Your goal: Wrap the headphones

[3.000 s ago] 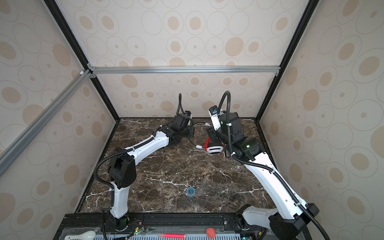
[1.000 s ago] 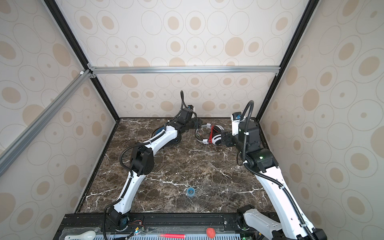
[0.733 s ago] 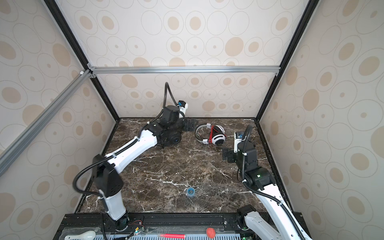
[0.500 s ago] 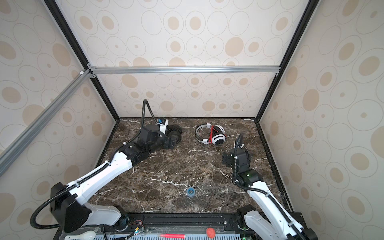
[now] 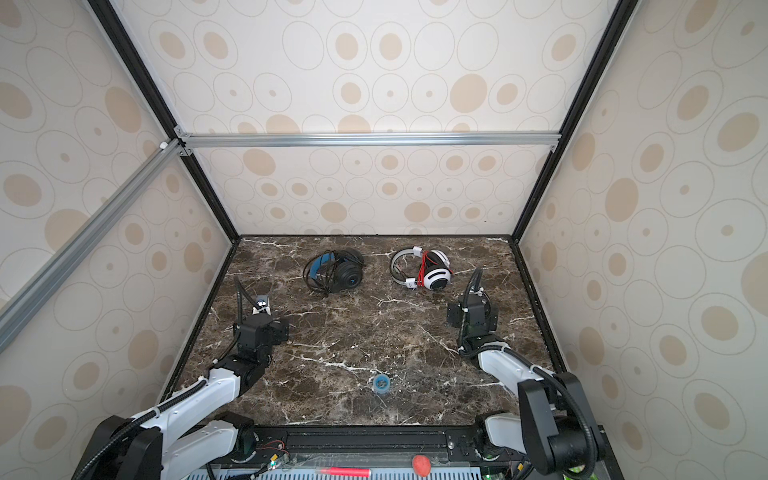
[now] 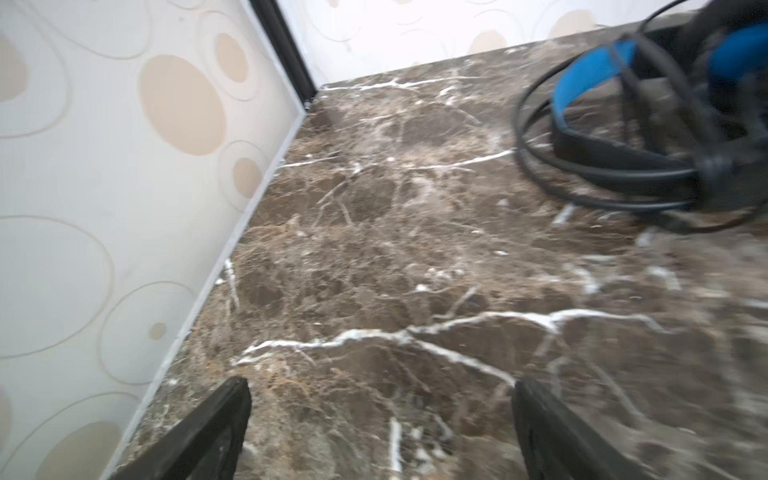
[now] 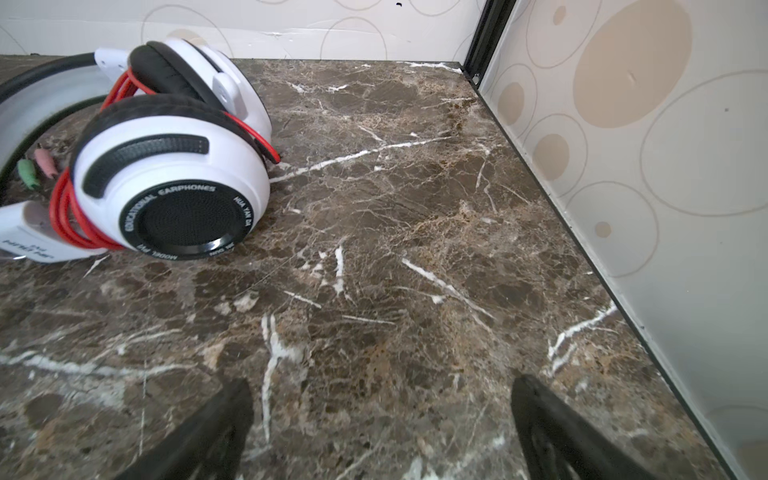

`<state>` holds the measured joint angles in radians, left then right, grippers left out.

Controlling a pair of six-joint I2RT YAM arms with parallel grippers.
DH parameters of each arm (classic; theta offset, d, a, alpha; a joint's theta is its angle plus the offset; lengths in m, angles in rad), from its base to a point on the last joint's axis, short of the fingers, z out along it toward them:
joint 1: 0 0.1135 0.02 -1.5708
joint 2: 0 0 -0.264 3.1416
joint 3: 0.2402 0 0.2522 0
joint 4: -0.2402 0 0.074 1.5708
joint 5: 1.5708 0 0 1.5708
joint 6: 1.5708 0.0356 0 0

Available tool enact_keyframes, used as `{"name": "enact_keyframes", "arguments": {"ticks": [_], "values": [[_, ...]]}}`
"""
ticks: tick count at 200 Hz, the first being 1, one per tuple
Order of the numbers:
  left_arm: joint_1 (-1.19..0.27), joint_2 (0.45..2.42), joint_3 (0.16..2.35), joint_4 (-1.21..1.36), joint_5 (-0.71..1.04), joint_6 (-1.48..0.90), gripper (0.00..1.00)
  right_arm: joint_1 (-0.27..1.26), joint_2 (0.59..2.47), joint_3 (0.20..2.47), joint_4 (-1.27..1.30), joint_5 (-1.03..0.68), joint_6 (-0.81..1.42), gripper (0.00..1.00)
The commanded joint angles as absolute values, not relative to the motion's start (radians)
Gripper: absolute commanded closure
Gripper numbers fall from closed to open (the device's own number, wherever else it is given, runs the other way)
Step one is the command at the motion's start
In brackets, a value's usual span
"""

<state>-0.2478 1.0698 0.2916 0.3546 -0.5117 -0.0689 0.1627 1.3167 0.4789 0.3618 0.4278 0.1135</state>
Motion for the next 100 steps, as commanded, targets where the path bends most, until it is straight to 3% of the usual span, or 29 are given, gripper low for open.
{"name": "enact_keyframes", "arguments": {"ticks": [1, 57, 71, 100], "values": [[-0.193, 1.125, 0.258, 0.703, -0.529, 0.009, 0.02, 0.145, 1.394, 0.477, 0.519, 0.400, 0.076, 0.00], [-0.155, 1.376, 0.244, 1.065, -0.399, 0.048, 0.02, 0.068, 1.526, 0.470, 0.724, 0.292, 0.039, 0.00], [-0.151, 1.422, 0.261, 1.122, -0.371, 0.046, 0.02, 0.068, 1.501, 0.475, 0.667, 0.276, 0.051, 0.00], [-0.140, 1.534, 0.292, 1.213, -0.321, 0.051, 0.02, 0.069, 1.559, 0.405, 0.869, 0.226, 0.009, 0.00]]}}
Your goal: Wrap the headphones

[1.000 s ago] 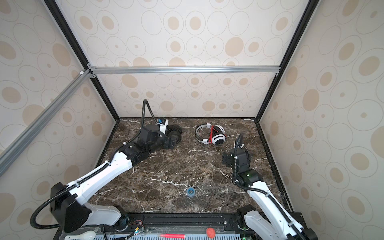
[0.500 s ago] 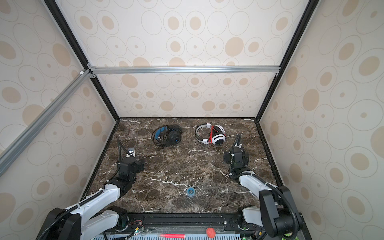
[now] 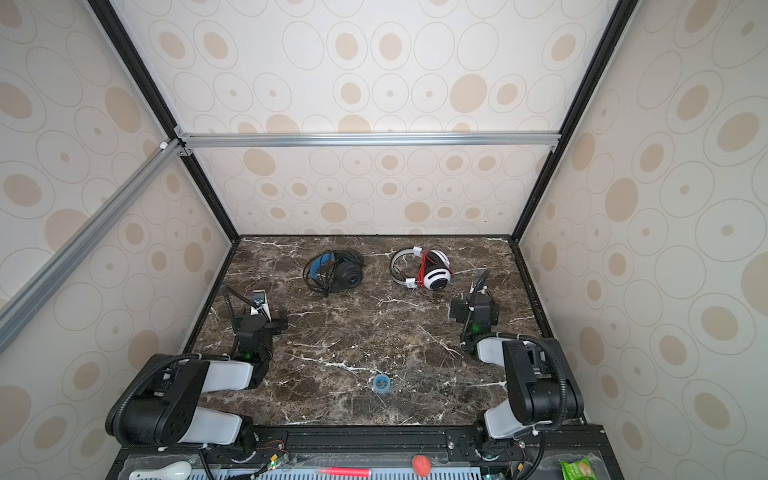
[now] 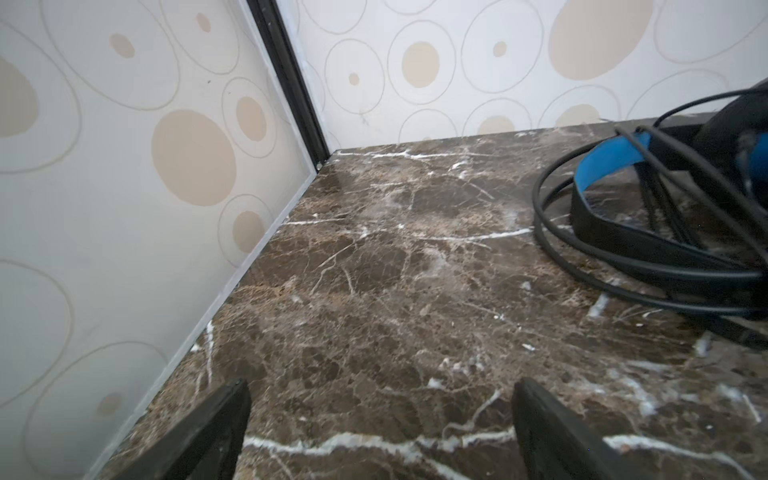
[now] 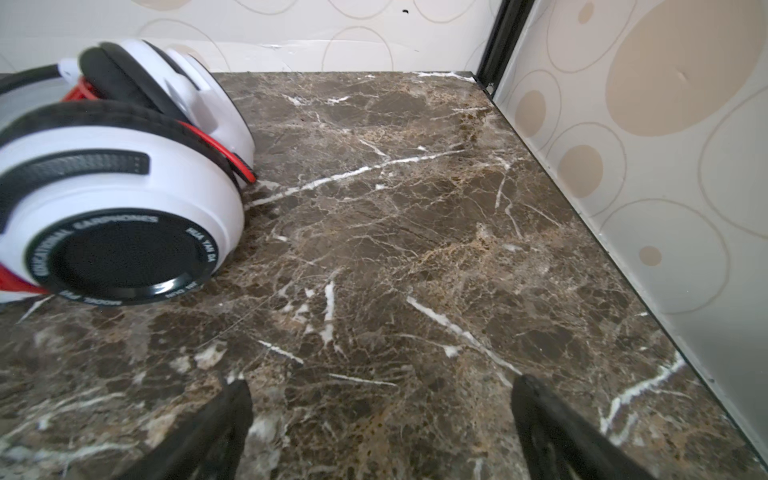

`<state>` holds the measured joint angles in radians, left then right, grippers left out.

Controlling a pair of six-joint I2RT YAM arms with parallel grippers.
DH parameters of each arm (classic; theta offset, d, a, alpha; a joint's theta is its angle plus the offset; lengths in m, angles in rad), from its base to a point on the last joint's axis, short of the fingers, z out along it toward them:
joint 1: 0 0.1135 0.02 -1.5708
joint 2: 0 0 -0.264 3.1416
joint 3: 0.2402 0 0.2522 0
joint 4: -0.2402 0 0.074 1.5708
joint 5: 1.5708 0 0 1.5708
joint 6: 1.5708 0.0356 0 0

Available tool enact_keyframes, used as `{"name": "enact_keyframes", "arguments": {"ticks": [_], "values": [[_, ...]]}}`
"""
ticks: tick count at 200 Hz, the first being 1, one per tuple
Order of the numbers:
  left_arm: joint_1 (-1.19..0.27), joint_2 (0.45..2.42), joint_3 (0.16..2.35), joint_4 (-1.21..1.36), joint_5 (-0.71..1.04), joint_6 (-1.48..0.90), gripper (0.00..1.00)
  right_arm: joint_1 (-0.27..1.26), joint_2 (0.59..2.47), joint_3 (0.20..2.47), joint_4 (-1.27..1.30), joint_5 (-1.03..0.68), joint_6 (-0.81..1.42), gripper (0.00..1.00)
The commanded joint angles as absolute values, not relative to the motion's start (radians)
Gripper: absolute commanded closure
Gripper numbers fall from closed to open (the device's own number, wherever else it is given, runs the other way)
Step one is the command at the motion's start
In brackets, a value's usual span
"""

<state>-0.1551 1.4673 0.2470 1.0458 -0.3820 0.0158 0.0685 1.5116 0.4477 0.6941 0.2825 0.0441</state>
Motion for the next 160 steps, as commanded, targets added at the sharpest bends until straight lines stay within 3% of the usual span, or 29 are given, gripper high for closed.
{"name": "enact_keyframes", "arguments": {"ticks": [1, 44, 160], "values": [[-0.139, 1.535, 0.294, 1.208, -0.322, 0.050, 0.02, 0.069, 1.560, 0.404, 0.872, 0.226, 0.009, 0.00], [-0.048, 1.593, 0.221, 1.387, -0.205, -0.025, 0.02, 0.069, 1.550, 0.419, 0.818, 0.226, 0.013, 0.00], [-0.049, 1.579, 0.219, 1.367, -0.202, -0.026, 0.02, 0.068, 1.538, 0.412, 0.816, 0.220, 0.013, 0.00]]}}
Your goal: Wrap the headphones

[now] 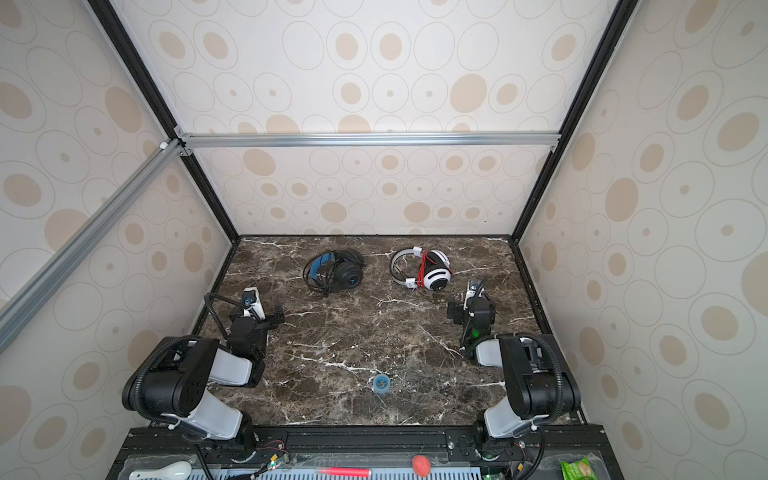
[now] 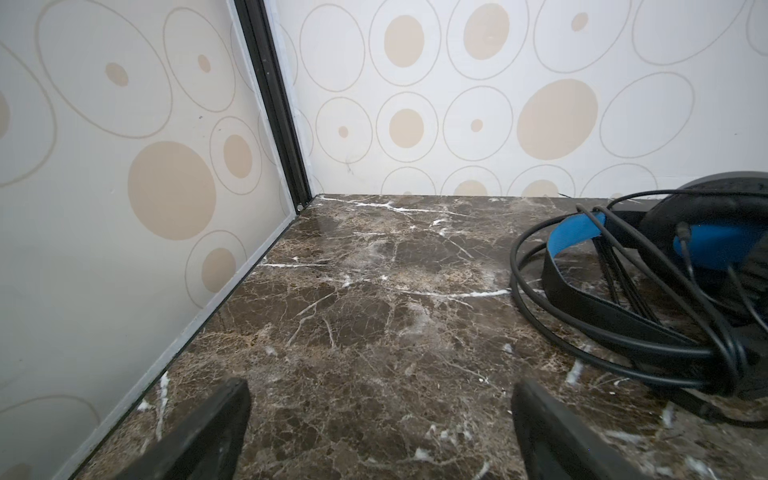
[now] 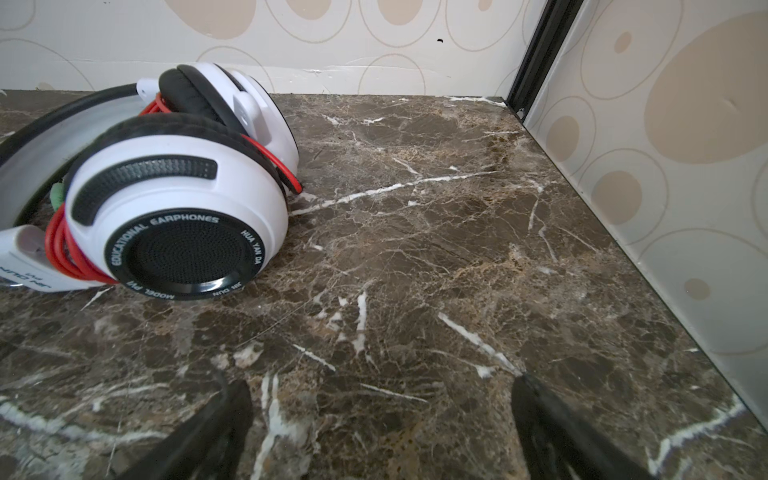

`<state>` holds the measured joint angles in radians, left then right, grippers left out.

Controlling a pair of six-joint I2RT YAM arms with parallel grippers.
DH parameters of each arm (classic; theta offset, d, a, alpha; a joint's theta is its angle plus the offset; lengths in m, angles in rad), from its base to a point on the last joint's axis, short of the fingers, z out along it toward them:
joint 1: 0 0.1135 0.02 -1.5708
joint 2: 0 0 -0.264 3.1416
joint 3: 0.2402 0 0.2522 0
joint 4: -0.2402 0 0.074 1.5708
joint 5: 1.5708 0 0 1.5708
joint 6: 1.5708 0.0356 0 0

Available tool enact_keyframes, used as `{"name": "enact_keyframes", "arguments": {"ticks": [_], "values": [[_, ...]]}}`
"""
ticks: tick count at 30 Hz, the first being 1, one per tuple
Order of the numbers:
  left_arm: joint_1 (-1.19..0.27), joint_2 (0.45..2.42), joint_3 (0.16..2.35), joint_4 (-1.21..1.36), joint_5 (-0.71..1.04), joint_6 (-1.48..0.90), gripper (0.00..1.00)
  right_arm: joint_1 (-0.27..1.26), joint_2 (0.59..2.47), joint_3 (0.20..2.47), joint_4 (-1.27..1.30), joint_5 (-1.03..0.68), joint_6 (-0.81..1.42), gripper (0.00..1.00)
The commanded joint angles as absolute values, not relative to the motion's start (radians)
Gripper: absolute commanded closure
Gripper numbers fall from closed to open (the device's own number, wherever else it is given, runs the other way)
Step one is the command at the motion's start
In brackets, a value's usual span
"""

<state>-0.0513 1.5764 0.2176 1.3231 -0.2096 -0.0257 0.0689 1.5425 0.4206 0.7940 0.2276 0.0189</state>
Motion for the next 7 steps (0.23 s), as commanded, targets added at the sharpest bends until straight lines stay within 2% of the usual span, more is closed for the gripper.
{"name": "enact_keyframes", "arguments": {"ticks": [1, 7], "values": [[-0.048, 1.579, 0.219, 1.367, -0.202, -0.027, 0.02, 0.068, 1.538, 0.412, 0.816, 0.221, 0.013, 0.00], [-0.049, 1.579, 0.223, 1.357, -0.179, -0.021, 0.02, 0.068, 1.538, 0.412, 0.816, 0.220, 0.013, 0.00]]}}
